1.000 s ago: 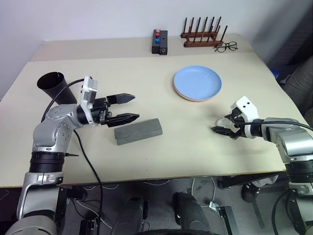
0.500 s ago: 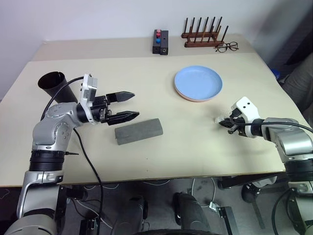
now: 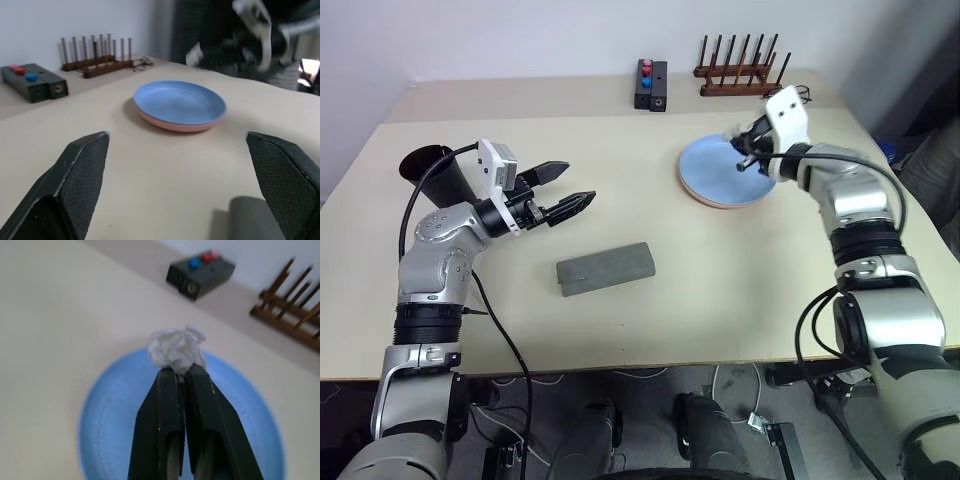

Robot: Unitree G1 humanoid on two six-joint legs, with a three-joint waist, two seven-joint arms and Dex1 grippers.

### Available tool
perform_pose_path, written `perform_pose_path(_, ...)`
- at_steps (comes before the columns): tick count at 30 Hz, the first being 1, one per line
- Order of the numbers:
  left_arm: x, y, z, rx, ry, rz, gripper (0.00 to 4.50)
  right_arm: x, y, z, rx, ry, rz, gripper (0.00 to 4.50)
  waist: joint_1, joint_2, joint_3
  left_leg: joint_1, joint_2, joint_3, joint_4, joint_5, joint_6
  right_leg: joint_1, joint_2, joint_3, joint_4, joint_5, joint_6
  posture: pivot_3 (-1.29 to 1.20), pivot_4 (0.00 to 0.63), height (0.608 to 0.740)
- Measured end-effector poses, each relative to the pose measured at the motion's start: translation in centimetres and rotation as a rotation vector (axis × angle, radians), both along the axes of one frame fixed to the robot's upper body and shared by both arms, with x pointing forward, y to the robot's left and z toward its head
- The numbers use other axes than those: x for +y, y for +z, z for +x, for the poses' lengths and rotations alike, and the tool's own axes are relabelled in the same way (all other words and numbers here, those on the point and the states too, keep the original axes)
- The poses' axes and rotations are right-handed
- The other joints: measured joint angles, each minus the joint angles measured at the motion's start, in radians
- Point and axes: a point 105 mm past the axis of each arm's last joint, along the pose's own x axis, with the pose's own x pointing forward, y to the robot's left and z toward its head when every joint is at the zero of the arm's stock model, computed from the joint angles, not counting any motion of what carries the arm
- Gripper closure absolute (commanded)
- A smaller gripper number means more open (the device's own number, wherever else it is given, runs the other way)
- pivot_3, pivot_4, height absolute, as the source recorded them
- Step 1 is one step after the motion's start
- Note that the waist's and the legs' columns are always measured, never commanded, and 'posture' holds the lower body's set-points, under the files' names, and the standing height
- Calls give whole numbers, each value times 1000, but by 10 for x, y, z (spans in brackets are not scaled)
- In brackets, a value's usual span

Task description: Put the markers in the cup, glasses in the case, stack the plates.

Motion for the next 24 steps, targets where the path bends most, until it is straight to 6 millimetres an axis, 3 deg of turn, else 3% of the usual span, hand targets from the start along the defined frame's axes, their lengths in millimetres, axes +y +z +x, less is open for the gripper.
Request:
perform_pose_path(1,-1,0,-2,-7,5,3,0,1,-10,1,24,-3,-3,3650,-2,0,0,0,0,0,-1,0,0,-1,0,0,0,0,0,0,150,740)
perform_pose_path(4,0,-2,-8,-6,13,14,0,-3,-28,1,68,-18,-13,2209,-6,1,0,0,0,0,-2,0,0,-1,0,0,0,0,0,0,150,740)
perform_pose_path(7,6,-4,-12,6,30,14,0,-3,-25,2,50,-10,-16,742,-11,1,0,0,1,0,-1,0,0,-1,1,0,0,0,0,0,150,740)
perform_pose_path(9,9,-4,-14,10,33,7,0,-1,-18,2,27,5,-7,90,-19,1,0,0,1,0,-2,0,-1,-1,1,0,0,0,0,0,150,740)
perform_pose_path(13,12,-1,-21,6,-14,6,0,-7,12,-5,-59,81,79,90,-20,1,1,0,1,-1,-2,0,0,-1,1,0,0,0,0,0,150,740)
perform_pose_path(15,15,-3,-27,16,-53,16,0,-17,31,-19,-122,144,151,90,-18,1,1,0,1,-2,-2,0,0,0,1,-1,-1,0,0,0,150,740)
perform_pose_path(17,17,-2,-32,15,-93,14,0,-22,38,-42,-167,226,180,90,-15,1,0,0,1,-2,-3,0,0,0,1,-2,-2,0,0,0,150,740)
perform_pose_path(22,28,-3,-48,35,-188,35,0,-12,11,-126,-75,476,171,90,-4,3,1,0,1,-1,-3,-1,2,0,1,-1,-1,0,0,0,150,740)
perform_pose_path(24,33,-4,-53,21,-215,51,0,-11,14,-152,-62,530,148,90,1,5,2,1,1,0,-2,-3,5,1,1,0,-1,0,0,0,150,740)
